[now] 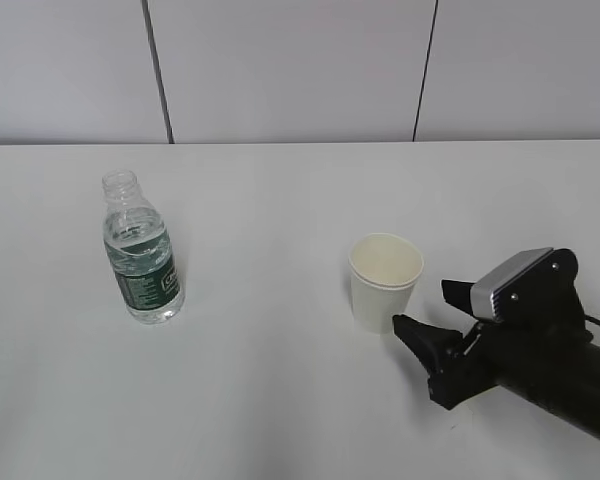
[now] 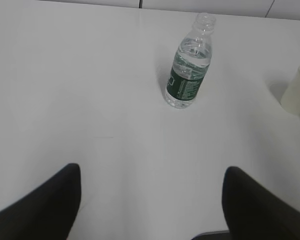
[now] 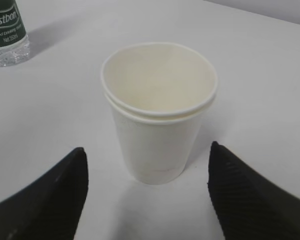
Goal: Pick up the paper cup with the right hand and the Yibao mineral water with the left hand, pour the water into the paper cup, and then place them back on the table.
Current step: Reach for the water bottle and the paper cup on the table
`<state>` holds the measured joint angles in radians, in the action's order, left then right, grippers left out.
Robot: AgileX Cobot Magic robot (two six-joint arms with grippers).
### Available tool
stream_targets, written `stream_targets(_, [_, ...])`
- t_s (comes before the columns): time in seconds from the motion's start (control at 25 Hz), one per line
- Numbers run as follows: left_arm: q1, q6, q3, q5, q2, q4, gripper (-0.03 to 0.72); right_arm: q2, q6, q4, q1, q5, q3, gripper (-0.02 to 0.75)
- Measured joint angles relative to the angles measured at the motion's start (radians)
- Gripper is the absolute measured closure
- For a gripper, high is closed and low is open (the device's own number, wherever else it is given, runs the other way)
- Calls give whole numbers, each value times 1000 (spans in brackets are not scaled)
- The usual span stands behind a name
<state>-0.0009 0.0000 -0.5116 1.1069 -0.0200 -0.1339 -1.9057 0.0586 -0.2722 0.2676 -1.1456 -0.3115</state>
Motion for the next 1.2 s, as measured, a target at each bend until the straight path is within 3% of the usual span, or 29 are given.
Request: stream_targets(1.2, [0,0,0,0,0,4,156,-268,4,-72,0,-2,-305,152])
